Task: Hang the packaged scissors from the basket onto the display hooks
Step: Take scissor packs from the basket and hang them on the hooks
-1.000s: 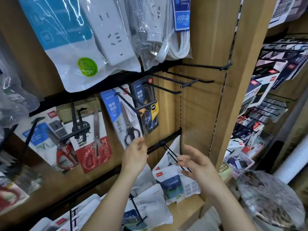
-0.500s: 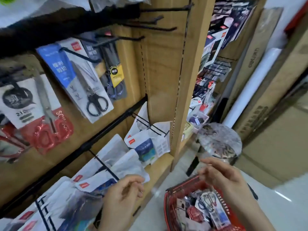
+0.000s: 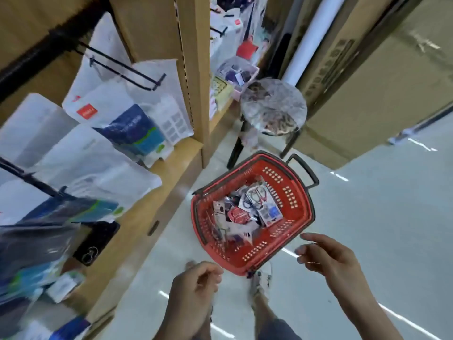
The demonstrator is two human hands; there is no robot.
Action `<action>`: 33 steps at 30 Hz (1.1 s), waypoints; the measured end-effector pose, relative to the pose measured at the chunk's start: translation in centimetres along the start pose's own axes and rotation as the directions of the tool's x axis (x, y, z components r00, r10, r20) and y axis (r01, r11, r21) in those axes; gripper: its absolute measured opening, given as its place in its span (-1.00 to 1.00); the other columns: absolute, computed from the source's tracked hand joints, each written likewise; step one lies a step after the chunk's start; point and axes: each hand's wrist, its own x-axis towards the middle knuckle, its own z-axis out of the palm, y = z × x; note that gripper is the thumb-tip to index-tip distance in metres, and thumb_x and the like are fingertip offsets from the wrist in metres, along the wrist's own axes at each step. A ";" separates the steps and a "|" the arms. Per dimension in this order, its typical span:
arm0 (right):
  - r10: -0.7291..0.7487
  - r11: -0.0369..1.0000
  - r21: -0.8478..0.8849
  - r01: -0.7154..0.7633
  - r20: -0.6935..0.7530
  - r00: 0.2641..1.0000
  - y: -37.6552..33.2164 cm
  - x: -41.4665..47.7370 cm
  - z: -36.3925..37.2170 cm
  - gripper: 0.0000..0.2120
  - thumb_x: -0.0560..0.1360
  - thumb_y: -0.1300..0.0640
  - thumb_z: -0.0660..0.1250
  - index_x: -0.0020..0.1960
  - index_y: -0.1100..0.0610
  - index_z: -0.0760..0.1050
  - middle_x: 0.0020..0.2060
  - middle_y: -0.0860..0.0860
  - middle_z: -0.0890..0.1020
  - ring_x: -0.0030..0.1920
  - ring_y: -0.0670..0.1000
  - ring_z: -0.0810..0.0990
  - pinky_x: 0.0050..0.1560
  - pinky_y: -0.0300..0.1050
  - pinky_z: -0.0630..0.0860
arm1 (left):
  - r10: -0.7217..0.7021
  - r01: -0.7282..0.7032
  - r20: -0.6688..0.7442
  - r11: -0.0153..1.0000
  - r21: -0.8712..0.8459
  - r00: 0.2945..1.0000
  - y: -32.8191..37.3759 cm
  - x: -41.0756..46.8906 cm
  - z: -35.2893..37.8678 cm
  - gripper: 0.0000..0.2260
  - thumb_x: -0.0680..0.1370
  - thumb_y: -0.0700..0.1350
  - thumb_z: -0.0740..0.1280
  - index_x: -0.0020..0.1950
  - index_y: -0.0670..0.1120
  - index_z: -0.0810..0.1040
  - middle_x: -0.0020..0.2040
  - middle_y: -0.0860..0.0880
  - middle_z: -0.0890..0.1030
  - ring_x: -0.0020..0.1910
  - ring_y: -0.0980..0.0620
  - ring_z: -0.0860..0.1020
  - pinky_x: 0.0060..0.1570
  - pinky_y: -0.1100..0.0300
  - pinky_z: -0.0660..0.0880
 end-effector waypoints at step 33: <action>0.063 0.496 -0.833 0.243 0.314 0.947 33.7 37.6 17.7 -0.63 0.43 0.27 0.36 0.23 0.09 0.53 0.19 0.13 0.50 0.05 0.15 0.59 -0.01 -0.10 0.53 | -0.404 0.489 -0.280 0.766 0.417 0.871 -28.7 40.3 24.5 -0.72 0.66 -0.12 0.19 0.38 -0.10 0.34 0.07 -0.11 0.58 0.05 -0.15 0.61 -0.24 0.17 0.41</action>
